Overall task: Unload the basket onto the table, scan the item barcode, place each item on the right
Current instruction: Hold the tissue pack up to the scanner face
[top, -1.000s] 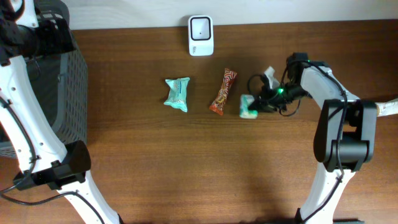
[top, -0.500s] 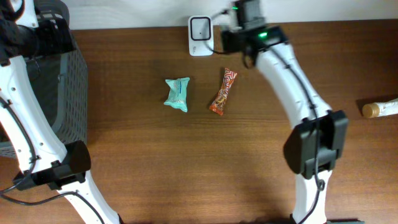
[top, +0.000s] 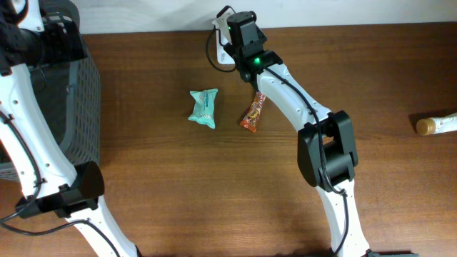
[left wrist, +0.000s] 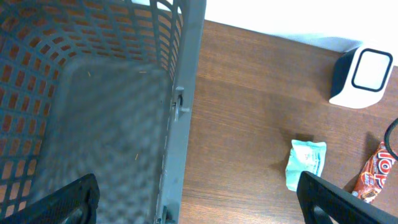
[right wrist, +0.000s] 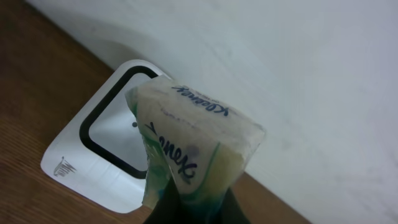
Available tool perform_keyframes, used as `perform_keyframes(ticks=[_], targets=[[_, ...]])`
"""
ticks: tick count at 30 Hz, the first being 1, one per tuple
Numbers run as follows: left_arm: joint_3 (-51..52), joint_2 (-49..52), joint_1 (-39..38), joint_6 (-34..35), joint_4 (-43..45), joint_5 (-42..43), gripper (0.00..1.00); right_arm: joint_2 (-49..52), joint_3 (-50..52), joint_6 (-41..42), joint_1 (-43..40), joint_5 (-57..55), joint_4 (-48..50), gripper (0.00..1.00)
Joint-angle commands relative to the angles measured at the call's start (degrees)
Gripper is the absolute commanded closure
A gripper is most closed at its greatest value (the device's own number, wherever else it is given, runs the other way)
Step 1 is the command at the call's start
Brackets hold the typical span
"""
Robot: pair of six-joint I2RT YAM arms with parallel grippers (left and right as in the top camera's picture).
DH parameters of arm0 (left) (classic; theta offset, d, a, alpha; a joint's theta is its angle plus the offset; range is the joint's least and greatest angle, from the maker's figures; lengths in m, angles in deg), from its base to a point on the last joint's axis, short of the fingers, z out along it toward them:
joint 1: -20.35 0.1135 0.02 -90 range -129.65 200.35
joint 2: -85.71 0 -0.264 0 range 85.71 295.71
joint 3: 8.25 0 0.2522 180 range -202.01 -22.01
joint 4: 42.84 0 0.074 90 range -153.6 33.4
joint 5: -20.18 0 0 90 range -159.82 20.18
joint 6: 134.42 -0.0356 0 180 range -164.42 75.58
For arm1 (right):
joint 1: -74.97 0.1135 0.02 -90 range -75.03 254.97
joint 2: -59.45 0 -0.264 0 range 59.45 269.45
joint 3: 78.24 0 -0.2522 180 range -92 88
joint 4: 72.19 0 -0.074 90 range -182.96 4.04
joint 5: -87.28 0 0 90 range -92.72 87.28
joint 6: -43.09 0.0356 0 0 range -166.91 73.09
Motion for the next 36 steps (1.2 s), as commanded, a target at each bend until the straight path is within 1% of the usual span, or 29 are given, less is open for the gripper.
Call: perform_keyframes(ticks=[1,2,3,5,6,8,14,15,17,19,20,21,23,24,28,30,31,32,33,34,36], targets=[[0.07,-1.62,0.15,0.35,-0.02,-0.42,0.01,0.13,-0.15,-7.56,0.26,2.27,0.76,0.96],[0.07,-1.62,0.15,0.35,-0.02,-0.42,0.01,0.28,-0.15,-7.26,0.31,3.98,0.85,0.96],[0.07,-1.62,0.15,0.37,-0.02,-0.42,0.01,0.28,-0.15,-4.39,0.33,4.42,1.75,0.96],[0.07,-1.62,0.15,0.37,-0.02,-0.42,0.01,0.31,-0.15,7.74,-0.13,5.25,6.27,0.96],[0.07,-1.62,0.15,0.37,-0.02,-0.42,0.01,0.42,-0.15,8.63,-0.55,8.11,7.98,0.96],[0.07,-1.62,0.15,0.37,-0.02,-0.42,0.01,0.70,-0.15,8.59,-1.22,10.40,8.63,0.96],[0.07,-1.62,0.15,0.35,-0.02,-0.42,0.01,2.56,-0.17,8.33,-3.21,10.38,7.06,0.96],[0.07,-1.62,0.15,0.35,-0.02,-0.42,0.01,2.56,-0.24,6.03,-3.23,10.38,6.99,0.96],[0.07,-1.62,0.15,0.37,-0.02,-0.42,0.01,2.56,-0.24,-5.77,-2.91,8.57,4.85,0.96],[0.07,-1.62,0.15,0.35,-0.02,-0.42,0.01,2.56,-0.24,-17.09,-2.10,1.97,3.85,0.96],[0.07,-1.62,0.15,0.35,-0.02,-0.42,0.01,2.56,-0.24,-20.65,-1.88,-0.11,3.78,0.96],[0.07,-1.62,0.15,0.35,-0.02,-0.42,0.01,2.56,-0.24,-22.97,-1.57,-1.29,3.74,0.96],[0.07,-1.62,0.15,0.35,-0.02,-0.42,0.01,2.56,-0.24,-22.88,-1.51,-1.18,3.26,0.96],[0.07,-1.62,0.15,0.35,-0.02,-0.42,0.01,2.56,-0.22,-20.20,-1.51,-0.96,3.13,0.96],[0.07,-1.62,0.15,0.35,-0.02,-0.42,0.01,2.56,-0.24,-3.76,-1.64,3.52,4.15,0.96],[0.07,-1.62,0.15,0.35,-0.02,-0.42,0.01,2.29,-1.42,7.56,-2.54,-0.39,4.35,0.96],[0.07,-1.62,0.15,0.35,-0.02,-0.42,0.01,2.01,-2.67,15.47,-3.82,-5.01,3.19,0.96],[0.07,-1.62,0.15,0.35,-0.02,-0.42,0.01,1.46,-3.98,22.64,-5.66,-8.90,0.35,0.96],[0.07,-1.62,0.15,0.35,-0.02,-0.42,0.01,0.66,-5.27,29.75,-8.13,-10.78,-4.57,0.96],[0.07,-1.62,0.15,0.35,-0.02,-0.42,0.01,-0.28,-6.73,36.57,-11.56,-10.84,-11.82,0.96],[0.07,-1.62,0.15,0.35,-0.02,-0.42,0.01,-1.03,-8.81,46.71,-17.22,-10.58,-22.99,0.96]])
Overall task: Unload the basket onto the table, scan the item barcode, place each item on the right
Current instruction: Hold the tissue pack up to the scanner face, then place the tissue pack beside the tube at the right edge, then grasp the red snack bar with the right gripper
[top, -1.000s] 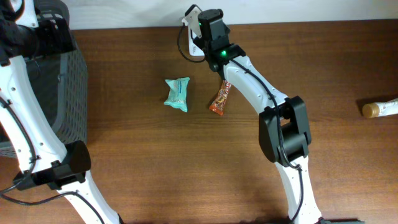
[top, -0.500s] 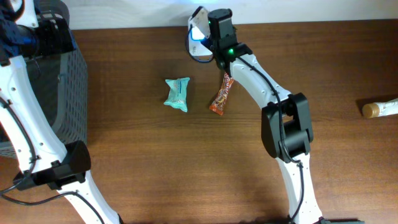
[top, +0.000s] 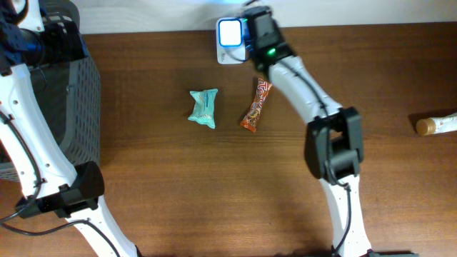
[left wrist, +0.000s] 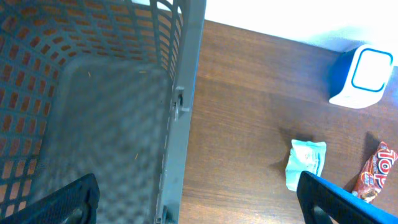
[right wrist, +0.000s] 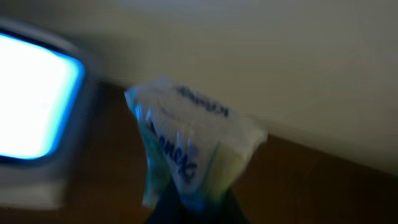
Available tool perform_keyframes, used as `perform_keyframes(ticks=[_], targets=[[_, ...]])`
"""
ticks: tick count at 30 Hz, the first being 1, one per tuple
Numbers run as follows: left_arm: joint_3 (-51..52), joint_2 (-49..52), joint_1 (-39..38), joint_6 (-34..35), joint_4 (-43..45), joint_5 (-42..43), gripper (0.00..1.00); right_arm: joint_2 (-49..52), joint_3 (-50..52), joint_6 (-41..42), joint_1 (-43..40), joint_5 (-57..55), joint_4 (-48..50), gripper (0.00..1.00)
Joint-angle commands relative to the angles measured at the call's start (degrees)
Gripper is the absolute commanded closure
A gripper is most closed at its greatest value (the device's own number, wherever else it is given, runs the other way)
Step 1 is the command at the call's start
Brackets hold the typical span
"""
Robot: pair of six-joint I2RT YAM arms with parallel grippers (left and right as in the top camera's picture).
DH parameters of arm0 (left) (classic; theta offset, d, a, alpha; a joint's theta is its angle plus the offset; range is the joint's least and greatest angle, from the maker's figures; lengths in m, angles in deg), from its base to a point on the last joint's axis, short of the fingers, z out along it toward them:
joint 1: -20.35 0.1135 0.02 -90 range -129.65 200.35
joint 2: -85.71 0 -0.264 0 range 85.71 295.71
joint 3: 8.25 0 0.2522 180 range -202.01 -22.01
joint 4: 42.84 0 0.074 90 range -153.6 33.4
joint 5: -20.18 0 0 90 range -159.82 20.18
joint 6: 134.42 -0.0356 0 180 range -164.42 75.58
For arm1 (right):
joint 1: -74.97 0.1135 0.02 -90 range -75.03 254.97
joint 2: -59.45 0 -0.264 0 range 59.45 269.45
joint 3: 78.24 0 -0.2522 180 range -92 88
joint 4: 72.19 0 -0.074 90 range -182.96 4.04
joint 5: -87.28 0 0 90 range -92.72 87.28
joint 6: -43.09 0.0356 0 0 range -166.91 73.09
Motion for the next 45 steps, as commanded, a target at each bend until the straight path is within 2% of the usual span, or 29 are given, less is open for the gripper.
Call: perform_keyframes(ticks=[1,2,4,10,11,12,13,15,19,23,25,27,29,30,32,34,37,40,42,43,45], targets=[[0.07,-1.62,0.15,0.35,-0.02,-0.42,0.01,-3.04,-4.07,25.66,-12.09,-4.24,-13.09,0.96],[0.07,-1.62,0.15,0.35,-0.02,-0.42,0.01,-3.04,-4.50,30.71,-18.03,-2.80,-21.68,0.96],[0.07,-1.62,0.15,0.35,-0.02,-0.42,0.01,-2.91,-4.02,30.86,-26.82,3.04,-30.03,0.96],[0.07,-1.62,0.15,0.35,-0.02,-0.42,0.01,-1.97,-2.95,30.82,-41.53,10.54,-36.98,0.95],[0.07,-1.62,0.15,0.37,-0.02,-0.42,0.01,-1.73,-2.95,30.82,-43.15,11.76,-37.29,0.69],[0.07,-1.62,0.15,0.37,-0.02,-0.42,0.01,-1.60,-2.95,30.82,-44.39,13.27,-37.31,0.25],[0.07,-1.62,0.15,0.37,-0.02,-0.42,0.01,-1.60,-2.95,30.08,-44.76,14.67,-37.29,0.12],[0.07,-1.62,0.15,0.35,-0.02,-0.42,0.01,-1.60,-2.95,27.87,-44.61,15.98,-37.48,0.01],[0.07,-1.62,0.15,0.37,-0.02,-0.42,0.01,-3.56,-3.26,27.15,-41.90,19.39,-38.77,0.01],[0.07,-1.62,0.15,0.35,-0.02,-0.42,0.01,-9.40,-3.41,27.15,-35.82,25.92,-40.33,0.01],[0.07,-1.62,0.15,0.37,-0.02,-0.42,0.01,-10.73,-3.39,24.72,-29.94,41.03,-43.34,0.01],[0.07,-1.62,0.15,0.35,-0.02,-0.42,0.01,-10.23,-2.80,21.33,-24.52,46.23,-44.61,0.01],[0.07,-1.62,0.15,0.37,-0.02,-0.42,0.01,-9.25,-2.29,21.33,-18.03,45.38,-44.17,0.00],[0.07,-1.62,0.17,0.37,-0.02,-0.42,0.01,-8.37,-2.29,21.38,-14.34,43.08,-43.93,0.05],[0.07,-1.62,0.15,0.35,-0.02,-0.42,0.01,-6.29,-2.29,26.25,-7.98,34.97,-43.65,0.05],[0.07,-1.62,0.15,0.35,-0.02,-0.42,0.01,-3.82,-2.29,30.12,-3.43,31.56,-42.25,0.06],[0.07,-1.62,0.15,0.35,-0.02,-0.42,0.01,-0.66,-2.29,31.06,1.09,31.23,-41.07,0.21],[0.07,-1.62,0.15,0.35,-0.02,-0.42,0.01,2.47,-2.29,35.45,3.32,26.84,-41.94,0.25],[0.07,-1.62,0.15,0.35,-0.02,-0.42,0.01,3.76,-2.29,35.50,3.32,27.30,-42.12,0.32],[0.07,-1.62,0.15,0.35,-0.02,-0.42,0.01,4.50,-2.29,35.58,3.32,28.41,-41.86,0.48],[0.07,-1.62,0.15,0.35,-0.02,-0.42,0.01,4.72,-2.29,35.54,3.39,28.79,-41.44,0.67]])
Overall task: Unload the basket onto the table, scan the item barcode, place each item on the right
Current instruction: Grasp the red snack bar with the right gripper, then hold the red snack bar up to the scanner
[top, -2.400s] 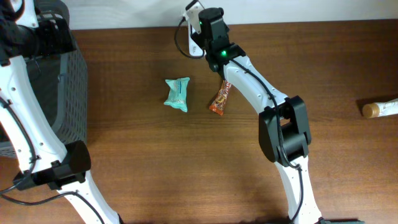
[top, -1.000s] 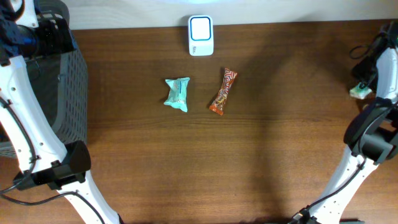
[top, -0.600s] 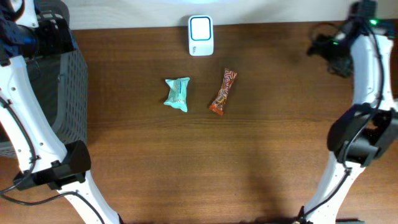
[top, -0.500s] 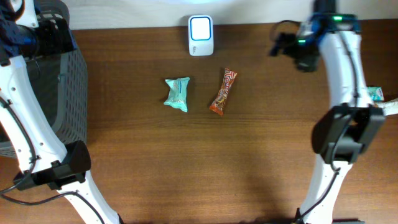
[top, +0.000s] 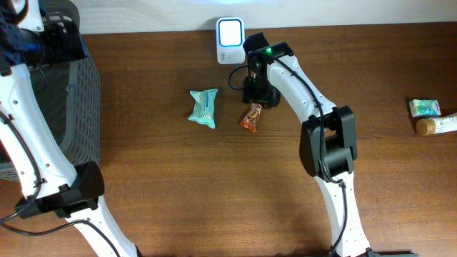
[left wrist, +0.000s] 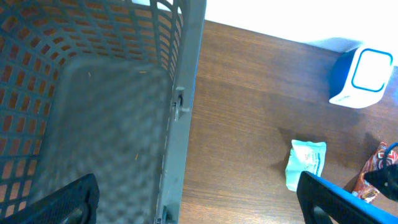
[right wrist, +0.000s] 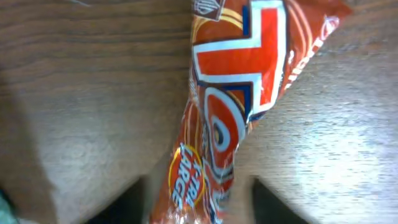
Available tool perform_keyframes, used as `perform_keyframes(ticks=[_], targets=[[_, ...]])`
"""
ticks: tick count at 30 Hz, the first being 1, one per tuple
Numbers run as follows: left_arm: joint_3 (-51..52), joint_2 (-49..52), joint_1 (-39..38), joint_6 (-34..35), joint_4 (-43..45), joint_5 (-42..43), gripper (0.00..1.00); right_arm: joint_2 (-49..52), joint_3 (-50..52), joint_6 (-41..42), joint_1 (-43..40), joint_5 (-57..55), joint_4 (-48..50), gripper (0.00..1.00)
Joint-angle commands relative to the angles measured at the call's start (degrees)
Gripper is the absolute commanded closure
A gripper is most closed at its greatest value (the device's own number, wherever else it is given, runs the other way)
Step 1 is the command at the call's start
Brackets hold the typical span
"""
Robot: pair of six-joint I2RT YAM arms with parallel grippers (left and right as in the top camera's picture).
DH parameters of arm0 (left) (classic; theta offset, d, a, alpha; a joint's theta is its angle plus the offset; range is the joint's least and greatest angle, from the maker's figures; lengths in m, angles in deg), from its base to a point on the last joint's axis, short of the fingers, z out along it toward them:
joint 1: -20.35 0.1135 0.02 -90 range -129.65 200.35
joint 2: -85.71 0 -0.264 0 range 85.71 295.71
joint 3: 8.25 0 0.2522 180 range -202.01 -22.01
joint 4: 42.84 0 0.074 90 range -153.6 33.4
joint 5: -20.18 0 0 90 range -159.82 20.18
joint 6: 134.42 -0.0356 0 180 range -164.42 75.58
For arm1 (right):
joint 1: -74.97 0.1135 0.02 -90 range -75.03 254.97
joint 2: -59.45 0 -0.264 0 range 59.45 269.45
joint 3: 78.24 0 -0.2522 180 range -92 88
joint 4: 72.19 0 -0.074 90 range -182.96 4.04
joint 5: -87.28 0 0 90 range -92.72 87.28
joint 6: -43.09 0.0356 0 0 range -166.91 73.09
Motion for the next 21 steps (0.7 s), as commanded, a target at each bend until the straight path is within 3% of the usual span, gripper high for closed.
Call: perform_keyframes(ticks=[1,8,9,10,11,13,18,21], targets=[[0.07,-1.62,0.15,0.37,0.00,-0.42,0.01,0.85,0.44,0.55,0.07,-0.44,0.72,0.72],[0.07,-1.62,0.15,0.37,0.00,-0.42,0.01,1.44,1.64,0.57,0.17,-1.33,1.46,0.65],[0.07,-1.62,0.15,0.37,0.00,-0.42,0.01,1.44,2.58,0.57,0.35,-1.33,2.03,0.67],[0.07,-1.62,0.17,0.35,0.00,-0.42,0.01,1.44,3.08,0.57,0.39,-1.33,2.19,0.77],[0.07,-1.62,0.15,0.37,0.00,-0.42,0.01,1.44,3.08,0.55,0.39,-1.33,2.34,0.96],[0.07,-1.62,0.15,0.35,0.00,-0.42,0.01,1.36,1.38,-0.57,0.37,-1.25,2.32,0.96],[0.07,-1.62,0.15,0.37,0.00,-0.39,0.01,-0.26,-17.40,-9.49,0.39,-0.96,1.75,0.96],[0.07,-1.62,0.15,0.35,0.00,-0.42,0.01,-0.26,-26.43,-14.56,0.39,-0.92,7.02,0.96]])
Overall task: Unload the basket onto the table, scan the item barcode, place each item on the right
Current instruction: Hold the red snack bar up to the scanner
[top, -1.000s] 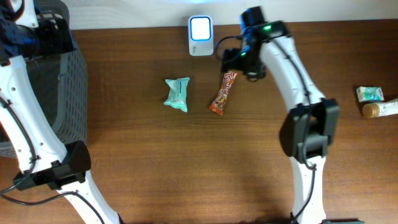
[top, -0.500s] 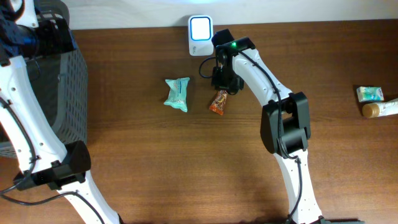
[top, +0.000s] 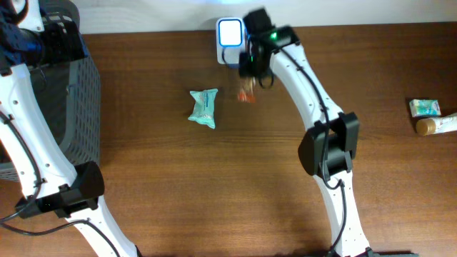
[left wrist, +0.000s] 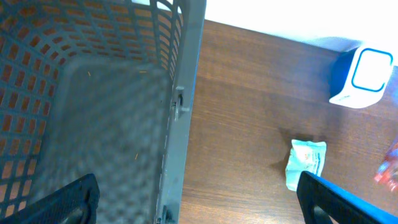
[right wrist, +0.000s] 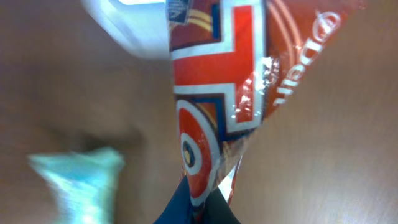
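Note:
My right gripper (right wrist: 199, 208) is shut on an orange-red snack wrapper (right wrist: 217, 93), held off the table just right of and below the white barcode scanner (top: 229, 32), whose window glows blue. In the overhead view the wrapper (top: 246, 93) is a blurred orange patch under the right arm. A teal tissue pack (top: 203, 108) lies on the table to the left; it also shows as the teal tissue pack (left wrist: 306, 163) in the left wrist view. My left gripper (left wrist: 199, 199) hangs open over the rim of the grey mesh basket (left wrist: 93, 93).
The basket (top: 68, 93) stands at the table's left edge. At the far right lie a small teal-and-white pack (top: 424, 107) and a bottle (top: 437, 124) on its side. The brown table (top: 214, 185) runs to the white wall at the back.
My right gripper was open over the snack wrapper lying on the table. It is now shut on the wrapper, lifted and nearer the scanner. The left arm has not moved.
My right gripper first held a white-and-green tissue pack in front of the scanner, then beside the lit scanner. Later that pack lay at the far right and the gripper stood open over the snack wrapper. Now it holds the wrapper up by the scanner.

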Available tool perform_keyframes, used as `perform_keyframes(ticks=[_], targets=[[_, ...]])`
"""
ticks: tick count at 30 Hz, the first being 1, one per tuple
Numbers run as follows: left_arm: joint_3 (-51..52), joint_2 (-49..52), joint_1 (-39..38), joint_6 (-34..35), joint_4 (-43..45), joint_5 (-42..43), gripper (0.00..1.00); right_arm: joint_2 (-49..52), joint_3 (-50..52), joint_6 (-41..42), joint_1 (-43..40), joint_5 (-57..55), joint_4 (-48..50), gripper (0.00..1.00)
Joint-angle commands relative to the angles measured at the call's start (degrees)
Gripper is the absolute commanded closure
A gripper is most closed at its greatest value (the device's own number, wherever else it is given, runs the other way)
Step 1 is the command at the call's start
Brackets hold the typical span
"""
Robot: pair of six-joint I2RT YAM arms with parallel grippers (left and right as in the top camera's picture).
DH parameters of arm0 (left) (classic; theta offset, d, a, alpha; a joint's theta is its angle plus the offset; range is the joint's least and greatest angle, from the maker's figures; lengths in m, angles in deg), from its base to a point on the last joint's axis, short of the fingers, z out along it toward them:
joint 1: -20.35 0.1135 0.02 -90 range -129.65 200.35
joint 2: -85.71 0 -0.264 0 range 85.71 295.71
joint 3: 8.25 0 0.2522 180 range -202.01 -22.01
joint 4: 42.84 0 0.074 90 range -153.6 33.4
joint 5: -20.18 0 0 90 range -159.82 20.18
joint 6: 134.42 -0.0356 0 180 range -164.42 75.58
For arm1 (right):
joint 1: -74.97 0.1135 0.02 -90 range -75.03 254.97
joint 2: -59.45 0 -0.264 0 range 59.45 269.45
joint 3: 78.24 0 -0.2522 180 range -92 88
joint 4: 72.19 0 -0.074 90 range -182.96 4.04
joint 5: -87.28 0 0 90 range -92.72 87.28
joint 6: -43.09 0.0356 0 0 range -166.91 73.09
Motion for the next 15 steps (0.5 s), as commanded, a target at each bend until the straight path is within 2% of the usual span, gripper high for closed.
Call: perform_keyframes(ticks=[1,4,7,11,15], targets=[[0.07,-1.62,0.15,0.39,-0.04,-0.39,0.01,-1.16,-7.56,-6.80,0.33,-0.57,5.44,0.96],[0.07,-1.62,0.15,0.37,-0.04,-0.39,0.01,0.48,-6.60,-7.21,0.37,-0.52,15.58,0.96],[0.07,-1.62,0.15,0.37,-0.04,-0.39,0.01,3.76,-4.81,-12.94,0.37,-0.50,21.73,0.96],[0.07,-1.62,0.15,0.37,-0.04,-0.39,0.01,6.95,-2.91,-14.58,0.37,-0.07,22.45,0.96],[0.07,-1.62,0.15,0.37,-0.04,-0.39,0.01,5.64,-2.84,-13.62,-0.02,-0.35,22.80,0.96]])
